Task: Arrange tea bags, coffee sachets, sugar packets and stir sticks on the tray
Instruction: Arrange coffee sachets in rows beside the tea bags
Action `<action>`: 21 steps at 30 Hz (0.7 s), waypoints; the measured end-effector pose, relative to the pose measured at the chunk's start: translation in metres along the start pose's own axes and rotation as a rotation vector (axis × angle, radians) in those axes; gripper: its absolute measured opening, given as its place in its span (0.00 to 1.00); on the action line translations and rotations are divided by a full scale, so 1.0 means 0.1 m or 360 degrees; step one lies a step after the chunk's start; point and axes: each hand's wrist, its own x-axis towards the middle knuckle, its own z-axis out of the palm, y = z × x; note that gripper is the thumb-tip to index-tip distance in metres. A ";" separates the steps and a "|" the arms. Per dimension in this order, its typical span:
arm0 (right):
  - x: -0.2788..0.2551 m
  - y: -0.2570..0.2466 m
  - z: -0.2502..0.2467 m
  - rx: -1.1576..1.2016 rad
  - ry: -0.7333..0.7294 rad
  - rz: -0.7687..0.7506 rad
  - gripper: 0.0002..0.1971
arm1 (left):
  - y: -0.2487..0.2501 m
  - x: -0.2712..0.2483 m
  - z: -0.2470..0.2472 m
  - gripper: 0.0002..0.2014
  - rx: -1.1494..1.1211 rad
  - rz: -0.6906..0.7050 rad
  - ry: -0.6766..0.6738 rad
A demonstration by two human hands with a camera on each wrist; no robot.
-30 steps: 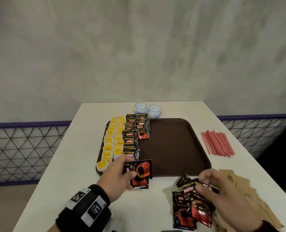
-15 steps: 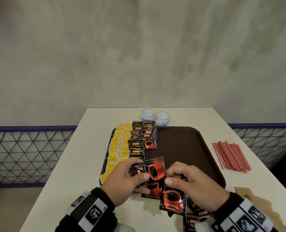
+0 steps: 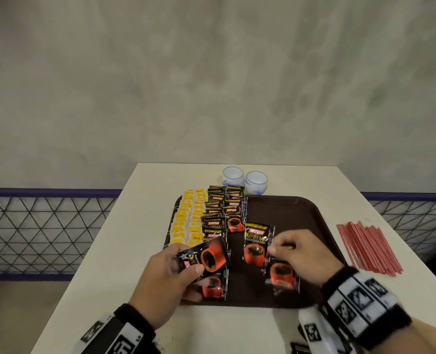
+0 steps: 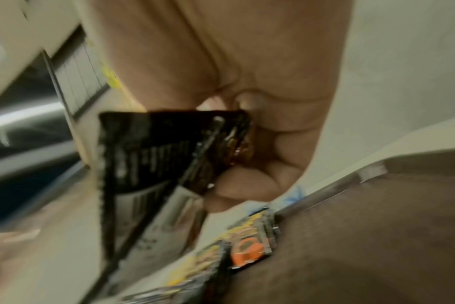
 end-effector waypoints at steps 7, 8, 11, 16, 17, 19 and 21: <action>1.03 -0.04 0.11 -0.0349 -0.0029 0.0467 0.06 | -0.19 -0.12 -0.23 0.09 0.0159 -0.0059 0.0066; 1.15 -0.06 0.15 -0.0454 -0.0088 0.0516 0.10 | -0.20 -0.12 -0.25 0.09 0.0174 -0.0067 0.0084; 1.34 -0.13 0.22 -0.0679 -0.0183 0.0558 0.19 | -0.21 -0.12 -0.31 0.09 0.0226 -0.0084 0.0098; 1.43 -0.16 0.29 -0.0820 -0.0205 0.0656 0.13 | -0.22 -0.10 -0.36 0.08 0.0283 -0.0104 0.0108; 1.44 -0.16 0.30 -0.0841 -0.0209 0.0675 0.14 | -0.22 -0.10 -0.36 0.08 0.0294 -0.0112 0.0106; 1.45 -0.15 0.32 -0.0895 -0.0188 0.0708 0.21 | -0.22 -0.09 -0.36 0.09 0.0323 -0.0132 0.0092; 1.46 -0.15 0.34 -0.0941 -0.0173 0.0704 0.22 | -0.22 -0.10 -0.35 0.09 0.0354 -0.0150 0.0075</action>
